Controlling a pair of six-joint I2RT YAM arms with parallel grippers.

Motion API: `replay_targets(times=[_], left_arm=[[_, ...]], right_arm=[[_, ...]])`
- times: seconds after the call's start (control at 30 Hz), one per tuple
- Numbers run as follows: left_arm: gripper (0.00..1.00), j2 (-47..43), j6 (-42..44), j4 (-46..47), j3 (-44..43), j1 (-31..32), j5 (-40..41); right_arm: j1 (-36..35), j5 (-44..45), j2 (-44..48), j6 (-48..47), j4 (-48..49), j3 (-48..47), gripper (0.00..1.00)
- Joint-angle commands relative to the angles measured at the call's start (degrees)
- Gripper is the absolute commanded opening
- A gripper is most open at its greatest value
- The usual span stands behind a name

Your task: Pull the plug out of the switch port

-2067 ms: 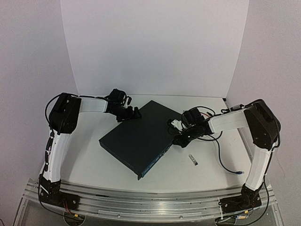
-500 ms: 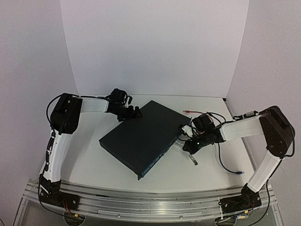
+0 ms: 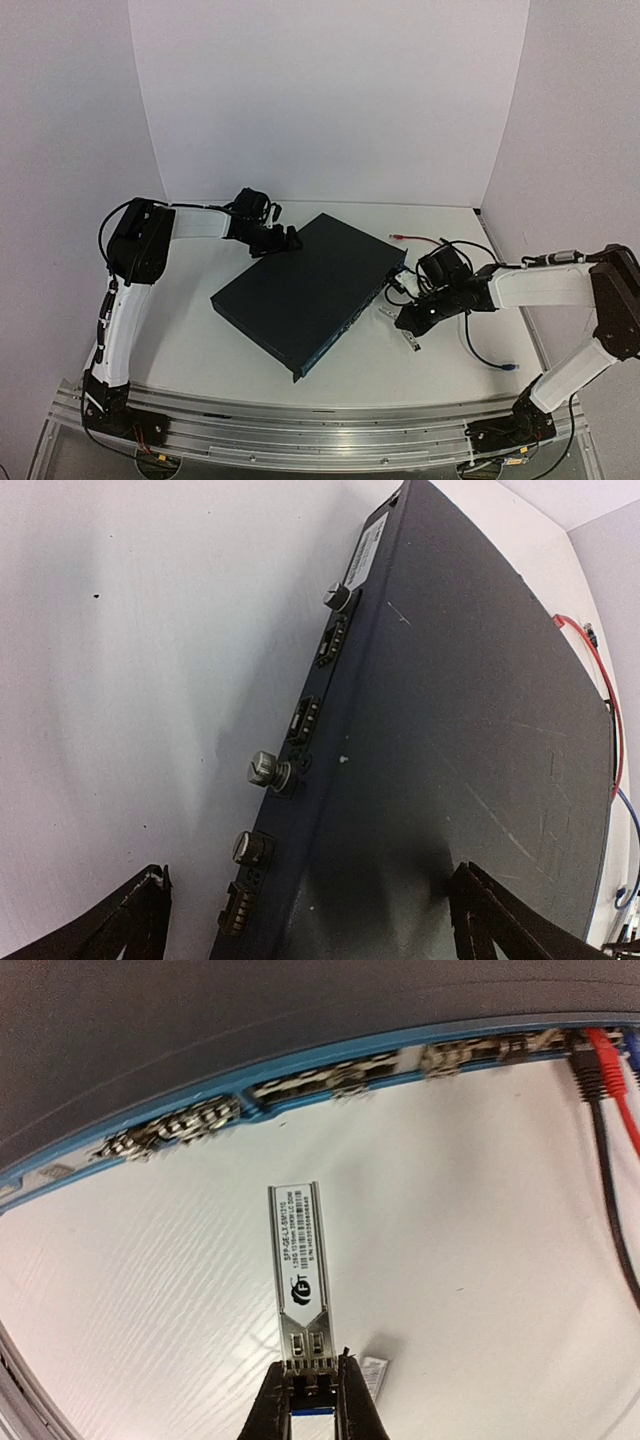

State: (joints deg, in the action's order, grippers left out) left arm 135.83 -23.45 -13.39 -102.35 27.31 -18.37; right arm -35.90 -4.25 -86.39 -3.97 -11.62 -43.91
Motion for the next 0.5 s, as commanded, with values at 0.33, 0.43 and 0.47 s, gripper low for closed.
replay_targets(times=[0.33,0.43,0.47], left_arm=[[0.97,2.7,0.3,-5.1,4.5,-0.3,-0.7],[0.97,2.3,0.2,-4.9,4.8,-0.3,-0.6],[0.97,2.2,0.2,-4.9,4.7,-0.3,-0.5]], right_arm=[[-6.0,1.3,-3.9,3.3,-2.6,0.2,0.39],[-6.0,3.5,-2.9,3.3,-2.6,-0.5,0.52],[-6.0,4.8,-2.5,3.5,-2.5,-1.0,0.60]])
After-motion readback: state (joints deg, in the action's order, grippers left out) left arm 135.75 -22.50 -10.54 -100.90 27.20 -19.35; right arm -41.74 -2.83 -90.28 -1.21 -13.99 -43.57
